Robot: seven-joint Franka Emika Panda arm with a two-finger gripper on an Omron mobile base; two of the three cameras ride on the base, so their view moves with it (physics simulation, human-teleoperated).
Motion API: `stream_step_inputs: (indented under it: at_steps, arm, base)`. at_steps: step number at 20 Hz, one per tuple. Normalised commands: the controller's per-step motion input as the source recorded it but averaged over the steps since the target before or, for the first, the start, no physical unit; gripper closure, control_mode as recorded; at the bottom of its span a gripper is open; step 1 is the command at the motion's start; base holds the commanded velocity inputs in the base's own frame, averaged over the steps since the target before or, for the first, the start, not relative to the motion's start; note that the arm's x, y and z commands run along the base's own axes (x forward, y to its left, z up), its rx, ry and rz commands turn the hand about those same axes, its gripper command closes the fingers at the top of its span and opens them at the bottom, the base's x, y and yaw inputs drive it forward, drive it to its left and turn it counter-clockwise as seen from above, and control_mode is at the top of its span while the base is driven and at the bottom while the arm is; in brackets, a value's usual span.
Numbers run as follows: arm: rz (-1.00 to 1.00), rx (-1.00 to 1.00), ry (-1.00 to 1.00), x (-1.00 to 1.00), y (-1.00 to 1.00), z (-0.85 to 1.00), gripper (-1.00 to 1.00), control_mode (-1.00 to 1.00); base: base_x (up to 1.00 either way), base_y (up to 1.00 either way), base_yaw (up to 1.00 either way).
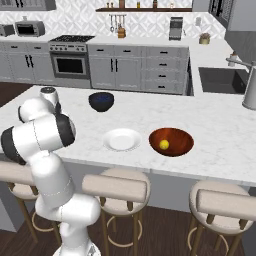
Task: Pick the chicken drumstick and lemon from their plates and place them in the bowl. Then put the bowl in the fridge.
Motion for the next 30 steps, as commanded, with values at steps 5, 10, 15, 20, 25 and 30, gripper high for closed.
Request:
stream_step_inputs:
  at_steps: [5, 10, 15, 20, 25, 30]
  arm:
    - [0.0, 0.06, 0.14, 0.46, 0.28, -0.01, -1.0, -1.0]
    - [-0.02, 0.0, 0.09, 0.26, 0.39, -0.08, -1.0, -1.0]
    - [-0.01, 0.04, 0.0, 0.08, 0.33, -0.37, -1.0, -1.0]
    - [0.0, 0.06, 0.0, 0.22, 0.11, -0.47, -1.0, -1.0]
    - [0.0, 0.0, 0.02, 0.38, 0.05, 0.0, -1.0, -1.0]
    - [0.0, 0.0, 0.06, 0.3, 0.2, -0.05, -1.0, -1.0]
  base:
    - [0.0, 0.0, 0.0]
    - [0.0, 0.0, 0.0]
    - [0.0, 0.0, 0.0]
    - [0.0, 0.0, 0.0]
    - [0.0, 0.0, 0.0]
    - [0.0, 0.0, 0.0]
